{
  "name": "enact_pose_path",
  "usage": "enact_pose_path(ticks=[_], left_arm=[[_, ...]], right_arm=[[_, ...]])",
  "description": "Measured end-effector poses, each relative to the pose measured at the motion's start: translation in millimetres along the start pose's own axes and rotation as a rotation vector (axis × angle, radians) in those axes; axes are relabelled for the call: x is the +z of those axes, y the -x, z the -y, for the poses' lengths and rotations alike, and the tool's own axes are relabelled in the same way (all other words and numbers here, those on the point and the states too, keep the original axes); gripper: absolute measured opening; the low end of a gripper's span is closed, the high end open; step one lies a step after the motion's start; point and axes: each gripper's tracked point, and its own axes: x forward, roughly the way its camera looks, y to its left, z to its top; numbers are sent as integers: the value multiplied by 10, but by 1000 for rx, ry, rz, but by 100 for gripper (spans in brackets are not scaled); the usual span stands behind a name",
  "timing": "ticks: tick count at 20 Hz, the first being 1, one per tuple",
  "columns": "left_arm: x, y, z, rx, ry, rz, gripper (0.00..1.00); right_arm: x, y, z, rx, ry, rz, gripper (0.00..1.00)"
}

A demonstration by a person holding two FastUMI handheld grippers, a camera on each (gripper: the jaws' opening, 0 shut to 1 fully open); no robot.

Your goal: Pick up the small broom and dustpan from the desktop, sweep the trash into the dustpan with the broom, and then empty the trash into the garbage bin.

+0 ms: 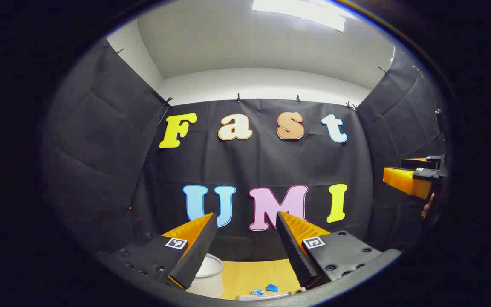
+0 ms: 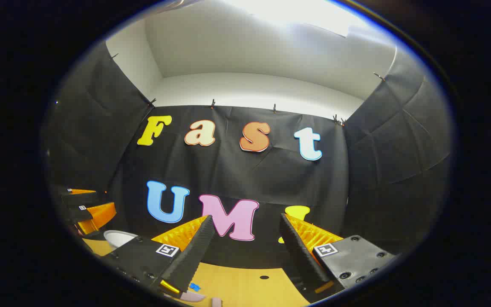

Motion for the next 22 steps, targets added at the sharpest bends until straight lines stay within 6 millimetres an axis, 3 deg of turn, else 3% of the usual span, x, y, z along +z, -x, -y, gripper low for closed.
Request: enact_pose_path(ticks=[3, 5, 10, 13, 22], left_arm=[[-53, -5, 132, -33, -2, -12, 80], [-62, 16, 160, -39, -29, -10, 81], [140, 56, 272, -88, -58, 70, 81], [148, 61, 382, -122, -34, 63, 80], [58, 120, 310, -122, -13, 38, 82]], right_arm=[[14, 78, 29, -8, -1, 0, 97], [-28, 113, -65, 19, -11, -16, 97], [49, 234, -184, 56, 52, 9, 98], [77, 277, -270, 78, 80, 23, 97], [-64, 339, -520, 139, 106, -5, 99]])
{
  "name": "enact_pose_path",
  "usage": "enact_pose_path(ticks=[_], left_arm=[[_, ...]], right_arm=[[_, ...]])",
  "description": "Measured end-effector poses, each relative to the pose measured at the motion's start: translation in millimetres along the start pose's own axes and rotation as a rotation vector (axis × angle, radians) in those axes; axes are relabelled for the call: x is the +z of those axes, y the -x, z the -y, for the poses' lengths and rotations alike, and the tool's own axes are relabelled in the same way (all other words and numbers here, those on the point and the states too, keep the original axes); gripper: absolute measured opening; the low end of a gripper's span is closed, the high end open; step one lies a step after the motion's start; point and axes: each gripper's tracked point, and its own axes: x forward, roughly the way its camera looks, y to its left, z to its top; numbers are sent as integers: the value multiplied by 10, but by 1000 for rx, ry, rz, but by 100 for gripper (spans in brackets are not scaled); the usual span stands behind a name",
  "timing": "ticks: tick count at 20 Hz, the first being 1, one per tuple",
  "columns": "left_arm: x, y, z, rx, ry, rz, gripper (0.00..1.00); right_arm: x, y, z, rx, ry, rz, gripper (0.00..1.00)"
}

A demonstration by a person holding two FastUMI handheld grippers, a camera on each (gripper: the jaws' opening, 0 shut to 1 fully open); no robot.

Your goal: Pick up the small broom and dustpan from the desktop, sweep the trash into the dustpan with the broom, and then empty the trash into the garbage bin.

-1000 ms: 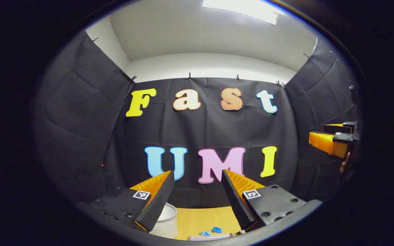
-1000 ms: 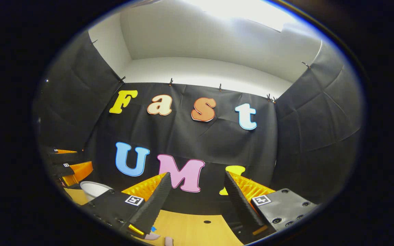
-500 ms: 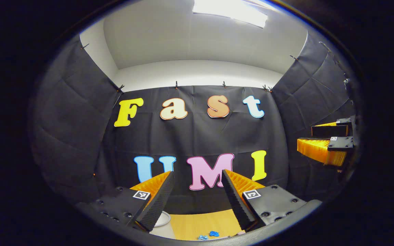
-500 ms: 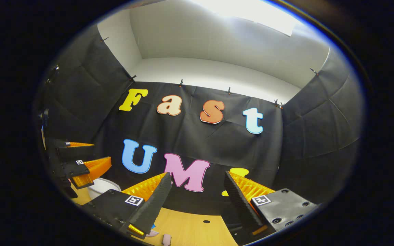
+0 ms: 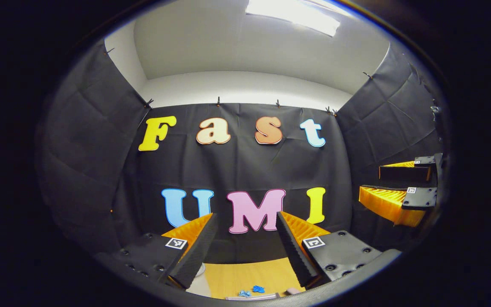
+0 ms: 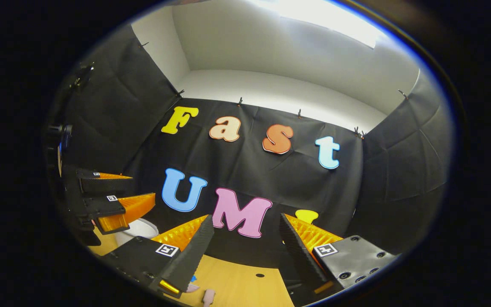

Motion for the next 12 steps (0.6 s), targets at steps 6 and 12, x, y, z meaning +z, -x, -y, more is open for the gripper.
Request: enact_pose_path(ticks=[6, 12], left_arm=[[15, -6, -72, 14, -46, 17, 81], [-67, -75, -131, 13, -42, -2, 82]], right_arm=[[-72, -70, -22, -7, -23, -12, 99], [-237, -178, 8, -23, -81, -62, 98]])
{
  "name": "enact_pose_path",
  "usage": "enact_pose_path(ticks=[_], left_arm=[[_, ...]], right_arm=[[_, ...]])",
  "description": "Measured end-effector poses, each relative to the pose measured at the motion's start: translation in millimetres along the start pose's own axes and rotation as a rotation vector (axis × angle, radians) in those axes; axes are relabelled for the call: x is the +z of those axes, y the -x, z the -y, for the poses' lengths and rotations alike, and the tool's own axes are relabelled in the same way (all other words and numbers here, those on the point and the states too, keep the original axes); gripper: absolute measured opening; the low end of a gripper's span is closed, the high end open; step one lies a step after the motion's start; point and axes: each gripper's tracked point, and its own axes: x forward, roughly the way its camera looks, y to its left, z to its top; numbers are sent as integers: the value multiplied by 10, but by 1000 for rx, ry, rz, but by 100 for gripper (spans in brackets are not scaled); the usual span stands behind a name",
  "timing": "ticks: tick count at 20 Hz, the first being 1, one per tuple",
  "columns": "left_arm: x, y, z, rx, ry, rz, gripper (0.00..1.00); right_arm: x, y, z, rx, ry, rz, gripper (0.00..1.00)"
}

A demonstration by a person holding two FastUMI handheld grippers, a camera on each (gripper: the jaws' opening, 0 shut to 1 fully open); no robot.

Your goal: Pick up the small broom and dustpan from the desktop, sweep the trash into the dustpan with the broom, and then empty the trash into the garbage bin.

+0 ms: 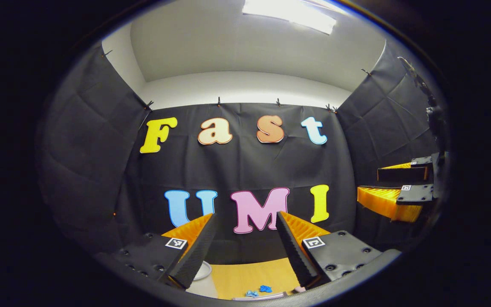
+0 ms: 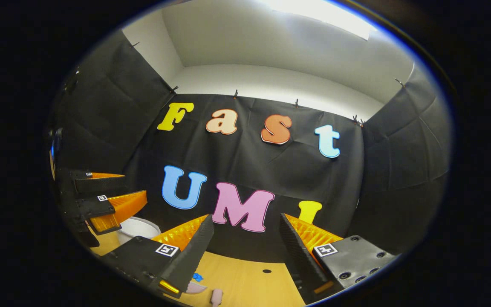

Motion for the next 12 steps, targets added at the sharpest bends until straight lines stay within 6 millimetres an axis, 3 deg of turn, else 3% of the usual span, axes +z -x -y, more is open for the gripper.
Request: enact_pose_path(ticks=[8, 12], left_arm=[[-29, -59, 58, -31, 2, 5, 80], [-355, -78, 92, -47, 59, -94, 81]], right_arm=[[-146, -146, 183, -52, -71, -45, 99], [-407, -148, 287, -89, -113, -118, 98]])
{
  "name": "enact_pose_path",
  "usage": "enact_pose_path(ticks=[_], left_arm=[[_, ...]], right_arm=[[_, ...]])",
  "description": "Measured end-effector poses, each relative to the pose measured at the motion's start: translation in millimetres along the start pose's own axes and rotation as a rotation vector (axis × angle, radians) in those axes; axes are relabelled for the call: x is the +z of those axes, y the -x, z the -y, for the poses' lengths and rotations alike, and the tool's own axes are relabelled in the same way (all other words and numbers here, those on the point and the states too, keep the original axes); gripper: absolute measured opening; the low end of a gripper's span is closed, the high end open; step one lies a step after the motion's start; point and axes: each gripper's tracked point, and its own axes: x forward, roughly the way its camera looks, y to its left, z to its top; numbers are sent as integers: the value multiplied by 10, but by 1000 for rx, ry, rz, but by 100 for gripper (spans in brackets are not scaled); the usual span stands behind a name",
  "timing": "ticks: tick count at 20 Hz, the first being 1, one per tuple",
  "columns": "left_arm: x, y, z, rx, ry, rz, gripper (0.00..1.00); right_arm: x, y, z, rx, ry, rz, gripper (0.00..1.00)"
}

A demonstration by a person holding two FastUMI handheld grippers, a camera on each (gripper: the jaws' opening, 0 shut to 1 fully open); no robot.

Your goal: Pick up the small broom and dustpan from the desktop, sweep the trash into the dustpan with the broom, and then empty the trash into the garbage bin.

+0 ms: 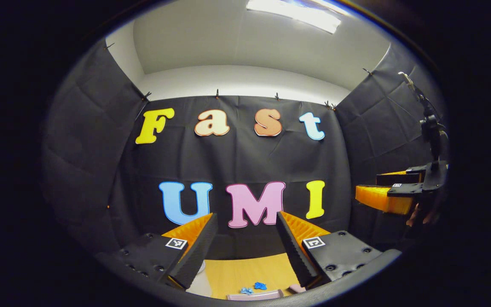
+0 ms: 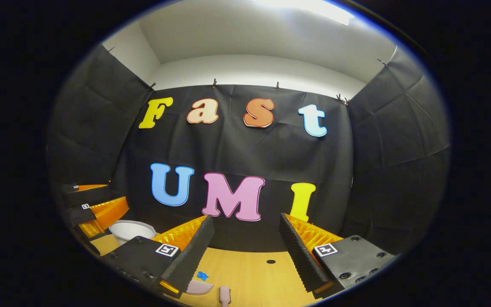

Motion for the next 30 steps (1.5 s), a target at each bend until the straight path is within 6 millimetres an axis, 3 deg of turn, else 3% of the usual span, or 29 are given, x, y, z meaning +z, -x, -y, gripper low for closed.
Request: enact_pose_path(ticks=[5, 9, 13, 15, 16, 17, 19, 20, 21, 22, 25, 27, 30], left_arm=[[-714, 56, -19, -30, 117, -262, 82], [-1050, -5, -66, 20, 130, -392, 81], [-1778, 15, 183, 6, 195, -656, 81], [-2156, 66, 213, -18, 237, -812, 82], [-2334, 91, 248, -36, 260, -890, 82], [-2544, 121, 248, -36, 273, -998, 82], [-2964, 249, 226, -43, 284, -1251, 82], [-3111, 312, 268, -51, 301, -1342, 81], [-3225, 347, 284, -51, 311, -1424, 80], [-3307, 348, 262, -54, 302, -1513, 83], [-3333, 75, 281, -66, 252, -1647, 83], [-3251, -44, 351, -65, 315, -1706, 83], [-3048, -295, 366, -64, 389, -1784, 82]], right_arm=[[-548, -28, 2, -3, -37, -167, 99], [-1018, -116, -149, 61, -72, -286, 99], [-1992, -115, -437, 157, -171, -613, 99], [-2484, -13, -514, 167, -208, -829, 99], [-2715, 41, -555, 176, -207, -915, 92], [-2916, 82, -564, 185, -206, -990, 98], [-3300, 188, -606, 207, -175, -1135, 96], [-3472, 256, -615, 211, -175, -1206, 89], [-3675, 306, -606, 209, -171, -1263, 97], [-3859, 374, -593, 202, -156, -1336, 97], [-4350, 421, -592, 202, -98, -1484, 98], [-4638, 510, -646, 192, -101, -1589, 98], [-4844, 626, -685, 176, -118, -1695, 98]])
